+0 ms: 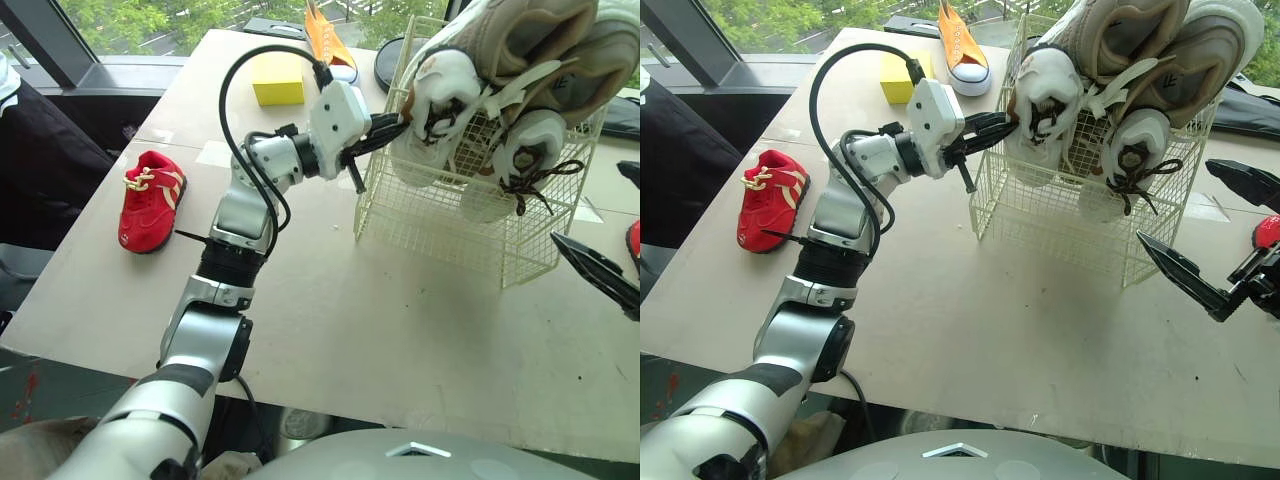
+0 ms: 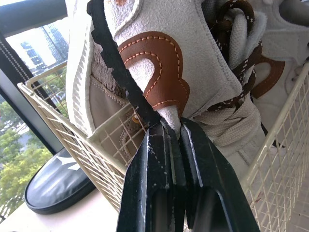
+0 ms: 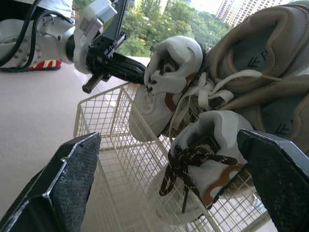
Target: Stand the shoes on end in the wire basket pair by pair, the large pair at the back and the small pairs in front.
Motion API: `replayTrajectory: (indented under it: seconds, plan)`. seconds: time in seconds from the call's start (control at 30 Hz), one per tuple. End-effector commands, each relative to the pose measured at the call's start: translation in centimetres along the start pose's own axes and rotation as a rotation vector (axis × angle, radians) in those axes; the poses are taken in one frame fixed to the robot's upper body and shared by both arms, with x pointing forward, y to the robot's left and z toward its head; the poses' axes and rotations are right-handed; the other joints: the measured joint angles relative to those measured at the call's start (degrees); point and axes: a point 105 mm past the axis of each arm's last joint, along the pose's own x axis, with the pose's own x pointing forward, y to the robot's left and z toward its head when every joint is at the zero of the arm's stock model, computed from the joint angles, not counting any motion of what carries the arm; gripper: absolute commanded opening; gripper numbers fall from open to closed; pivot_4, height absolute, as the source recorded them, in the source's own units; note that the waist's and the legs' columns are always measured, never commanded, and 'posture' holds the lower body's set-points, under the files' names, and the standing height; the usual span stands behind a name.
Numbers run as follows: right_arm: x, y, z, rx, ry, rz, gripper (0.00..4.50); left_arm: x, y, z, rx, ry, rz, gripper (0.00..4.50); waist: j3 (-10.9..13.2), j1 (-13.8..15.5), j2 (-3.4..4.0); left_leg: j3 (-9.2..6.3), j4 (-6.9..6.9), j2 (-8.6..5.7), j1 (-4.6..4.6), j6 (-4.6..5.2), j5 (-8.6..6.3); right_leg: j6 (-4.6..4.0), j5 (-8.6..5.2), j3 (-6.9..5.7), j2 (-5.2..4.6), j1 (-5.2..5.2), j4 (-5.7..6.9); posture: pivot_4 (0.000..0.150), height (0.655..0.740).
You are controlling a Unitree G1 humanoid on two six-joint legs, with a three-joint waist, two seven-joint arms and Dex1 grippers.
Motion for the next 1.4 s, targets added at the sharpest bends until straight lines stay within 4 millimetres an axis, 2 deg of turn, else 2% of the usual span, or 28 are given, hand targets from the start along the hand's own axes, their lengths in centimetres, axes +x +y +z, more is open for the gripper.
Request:
replayTrajectory:
  seconds: [0.03, 0.17, 0.33, 0.43, 0.53, 0.6, 0.7, 0.8, 0.9, 0.97, 1.07, 1.13, 1.23, 1.4]
  plan:
    - [-0.1, -0.3, -0.1, -0.011, 0.005, 0.018, 4.5, 0.3, -0.9, -0.6, 0.055, 0.037, -0.051, 0.07, -0.01, 0.03, 0.0, 0.0, 0.0, 0.0, 0.0, 0.0, 0.0, 0.0, 0.0, 0.0, -0.01, 0.0, 0.0, 0.15, 0.74]
    - [0.2, -0.4, -0.4, -0.011, 0.011, 0.032, 4.5, -0.3, -0.9, -1.3, 0.02, 0.054, -0.073, 0.07, -0.05, -0.15, 0.03, 0.01, 0.04, 0.0, 0.03, 0.01, 0.0, 0.0, 0.0, 0.01, -0.01, 0.03, 0.0, 0.15, 0.74]
    - [-0.1, -0.9, -0.7, -0.015, 0.016, 0.037, 4.5, -2.3, -0.6, -0.9, -0.109, 0.034, -0.037, 2.04, -0.11, -0.54, 0.14, 0.01, 0.04, 0.04, 0.08, 0.01, -0.01, -0.01, 0.0, 0.01, 0.0, 0.03, 0.07, 0.15, 0.74]
    - [-0.5, -0.9, -1.0, -0.007, 0.026, 0.024, 4.5, -4.0, -0.8, -0.2, -0.156, 0.025, -0.025, 3.44, -0.15, -0.62, 0.21, 0.02, 0.03, 0.09, 0.12, -0.01, 0.0, -0.01, 0.0, 0.01, 0.03, 0.02, 0.13, 0.15, 0.74]
    - [-1.1, -1.3, -2.0, 0.044, 0.075, -0.045, 4.5, -6.5, -0.4, 0.8, -0.256, 0.026, -0.01, 4.48, -0.14, -0.54, 0.23, 0.0, 0.03, 0.13, 0.13, -0.02, 0.01, -0.21, -0.11, 0.0, 0.02, 0.02, 0.15, 0.15, 0.74]
    - [-1.6, -1.8, -2.6, 0.102, 0.103, -0.089, 4.5, -7.7, -0.5, 1.8, -0.308, 0.017, -0.029, 4.48, -0.12, -0.47, 0.26, 0.0, 0.03, 0.13, 0.11, -0.08, 0.03, -0.24, -0.14, 0.0, -0.01, 0.0, 0.15, 0.15, 0.74]
    - [-3.1, -3.3, -4.1, 0.214, 0.155, -0.203, 4.5, -9.0, -2.2, 3.6, -0.409, -0.013, -0.16, 4.48, -0.11, -0.26, 0.23, 0.01, 0.05, 0.13, 0.07, -0.3, 0.15, -0.25, -0.14, -0.01, -0.07, 0.01, 0.1, 0.15, 0.74]
    - [-5.3, -4.7, -5.2, 0.264, 0.237, -0.319, 4.5, -8.8, -3.8, 5.3, -0.503, -0.026, -0.296, 4.48, -0.12, 0.09, 0.27, -0.01, 0.05, 0.09, 0.01, -0.31, 0.15, -0.25, -0.15, -0.05, -0.12, 0.01, 0.02, 0.15, 0.74]
    - [-8.1, -6.4, -6.2, 0.236, 0.35, -0.468, 4.5, -7.9, -4.8, 6.7, -0.568, -0.059, -0.387, 4.48, -0.11, 0.1, 0.27, -0.01, 0.05, 0.06, -0.01, -0.31, 0.15, -0.25, -0.15, -0.04, -0.1, 0.01, 0.02, 0.15, 0.74]
    - [-9.6, -7.5, -6.5, 0.144, 0.426, -0.57, 4.5, -6.6, -5.2, 6.8, -0.579, -0.044, -0.406, 4.48, -0.13, 0.05, 0.31, 0.0, 0.05, 0.06, -0.01, -0.3, 0.15, -0.24, -0.16, -0.03, -0.06, 0.01, 0.02, 0.15, 0.74]
    - [-10.9, -8.5, -7.7, 0.042, 0.598, -0.649, 4.5, -4.7, -5.7, 6.9, -0.533, -0.031, -0.402, 4.48, -0.15, -0.21, 0.36, 0.05, 0.05, 0.05, 0.03, -0.17, 0.07, -0.16, -0.2, 0.06, 0.02, 0.01, 0.02, 0.15, 0.74]
    - [-11.6, -8.9, -8.3, 0.073, 0.644, -0.672, 4.5, -3.5, -5.4, 6.9, -0.488, -0.027, -0.341, 4.48, -0.16, -0.49, 0.37, 0.1, 0.05, 0.05, 0.05, -0.05, 0.02, -0.03, -0.28, 0.13, 0.08, 0.01, 0.04, 0.15, 0.74]
    - [-13.3, -11.0, -10.4, 0.06, 0.87, -0.763, 4.5, -1.5, -4.4, 8.0, -0.459, -0.034, -0.291, 4.48, -0.13, -0.57, 0.32, 0.15, 0.05, 0.05, 0.07, -0.04, 0.02, -0.04, -0.26, 0.19, 0.14, 0.0, 0.08, 0.15, 0.74]
    - [-13.6, -11.3, -13.0, 0.201, 1.016, -0.743, 4.5, -1.2, -5.4, 9.0, -0.537, -0.004, -0.464, 4.48, -0.19, -0.47, 0.39, 0.17, 0.03, 0.05, 0.07, 0.0, 0.02, -0.08, -0.26, 0.26, 0.48, -0.06, 0.1, 0.15, 0.74]
